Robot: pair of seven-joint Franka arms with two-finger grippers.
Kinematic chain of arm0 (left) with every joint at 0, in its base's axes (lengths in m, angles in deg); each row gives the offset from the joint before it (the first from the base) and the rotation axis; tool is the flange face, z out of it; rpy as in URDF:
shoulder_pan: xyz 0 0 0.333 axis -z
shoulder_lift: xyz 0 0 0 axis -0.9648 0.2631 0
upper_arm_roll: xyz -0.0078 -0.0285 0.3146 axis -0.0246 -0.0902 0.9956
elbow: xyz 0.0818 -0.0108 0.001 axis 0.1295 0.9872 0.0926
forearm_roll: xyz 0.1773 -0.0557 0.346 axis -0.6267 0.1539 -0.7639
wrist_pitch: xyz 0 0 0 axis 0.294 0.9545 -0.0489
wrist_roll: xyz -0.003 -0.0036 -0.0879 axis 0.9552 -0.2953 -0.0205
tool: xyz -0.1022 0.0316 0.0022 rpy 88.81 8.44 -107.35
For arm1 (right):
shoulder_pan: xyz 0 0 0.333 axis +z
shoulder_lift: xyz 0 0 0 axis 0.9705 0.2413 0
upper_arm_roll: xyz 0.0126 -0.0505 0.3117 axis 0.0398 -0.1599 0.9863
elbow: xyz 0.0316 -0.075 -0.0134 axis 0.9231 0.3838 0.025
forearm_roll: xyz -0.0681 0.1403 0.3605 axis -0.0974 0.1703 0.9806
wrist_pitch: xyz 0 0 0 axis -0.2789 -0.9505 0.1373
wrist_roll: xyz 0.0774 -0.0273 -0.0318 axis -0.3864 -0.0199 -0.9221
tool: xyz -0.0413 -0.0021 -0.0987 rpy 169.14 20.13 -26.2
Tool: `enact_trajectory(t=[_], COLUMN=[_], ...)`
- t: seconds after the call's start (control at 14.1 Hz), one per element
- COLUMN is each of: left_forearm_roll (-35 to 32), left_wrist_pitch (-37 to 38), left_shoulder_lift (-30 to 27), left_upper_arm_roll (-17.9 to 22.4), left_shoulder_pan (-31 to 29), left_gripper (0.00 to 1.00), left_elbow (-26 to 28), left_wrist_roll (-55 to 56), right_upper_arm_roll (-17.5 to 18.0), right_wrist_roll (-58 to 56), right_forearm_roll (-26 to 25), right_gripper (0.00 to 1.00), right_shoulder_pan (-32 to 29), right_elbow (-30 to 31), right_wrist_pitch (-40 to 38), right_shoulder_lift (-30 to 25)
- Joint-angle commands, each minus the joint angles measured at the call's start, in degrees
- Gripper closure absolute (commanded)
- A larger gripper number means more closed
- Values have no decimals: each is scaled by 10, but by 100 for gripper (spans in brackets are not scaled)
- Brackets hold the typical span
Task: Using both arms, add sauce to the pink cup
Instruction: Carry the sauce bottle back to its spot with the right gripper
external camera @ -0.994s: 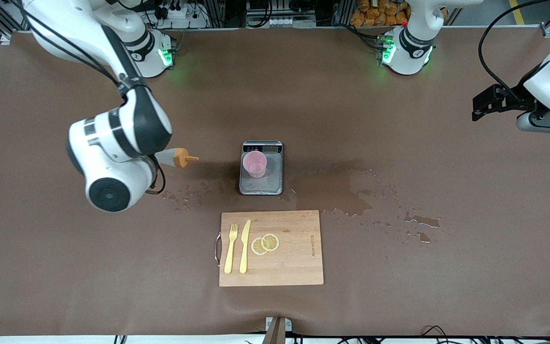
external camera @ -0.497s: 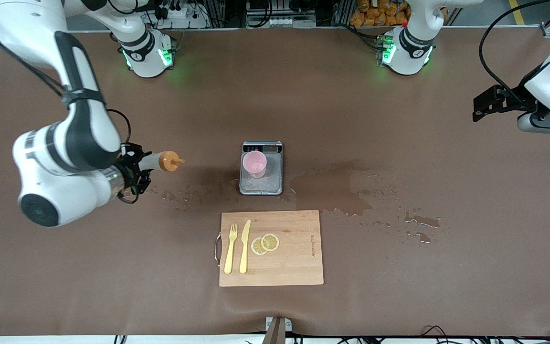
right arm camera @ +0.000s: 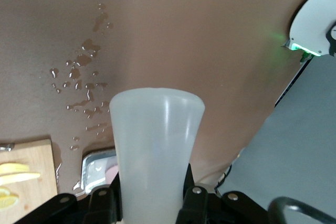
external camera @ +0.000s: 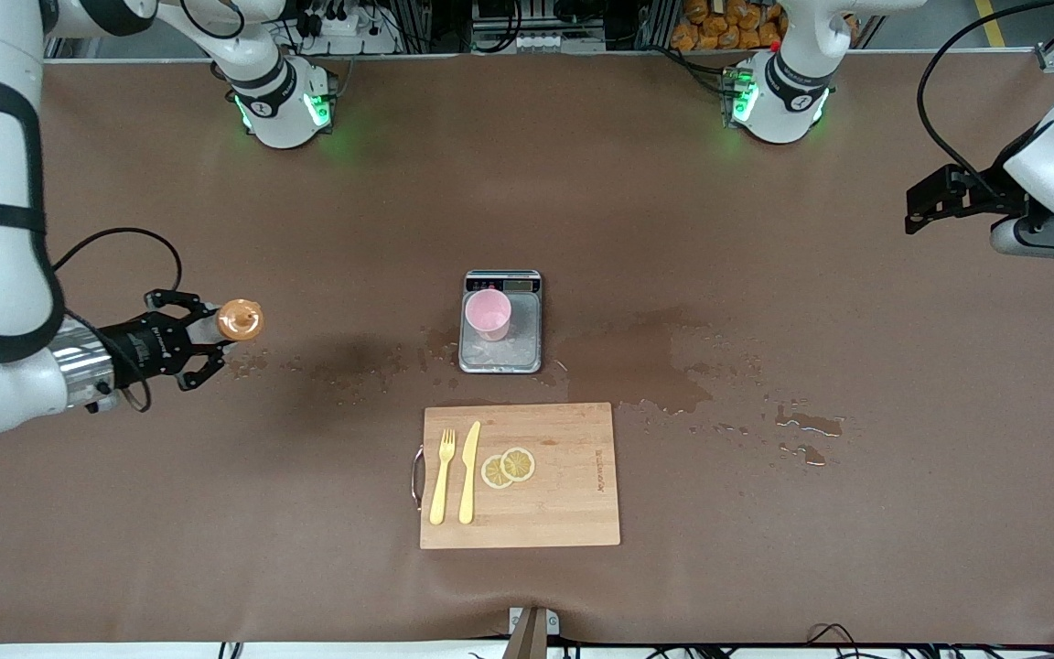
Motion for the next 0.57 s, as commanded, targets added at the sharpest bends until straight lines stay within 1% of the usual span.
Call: enact_trajectory(t=[0.0, 0.07, 0.21, 0.35, 0.5], left_forearm_roll=[8, 8, 7, 5, 4], left_wrist_pitch=[-2, -2, -1, -1, -1], left_shoulder_lift=[0, 0, 0, 4, 5], left_upper_arm_roll=[-1, -1, -1, -1, -1], left_shoulder_pan=[-4, -4, -5, -5, -9], left_gripper=[0, 0, 0, 0, 0], left_elbow=[-3, -3, -3, -3, -4], left_wrist_roll=[-7, -6, -5, -4, -5], right_upper_arm_roll=[8, 8, 8, 8, 8], right_wrist_roll=[-69, -95, -154, -200, -232], right_forearm_roll=[35, 44, 87, 91, 94], right_gripper=[57, 55, 55, 55, 55], right_shoulder_pan=[-39, -56, -100, -119, -143], right_elbow=[17, 18, 32, 40, 41], right_wrist_pitch=[-1, -1, -6, -5, -2], right_shoulder_lift=[15, 26, 49, 62, 86])
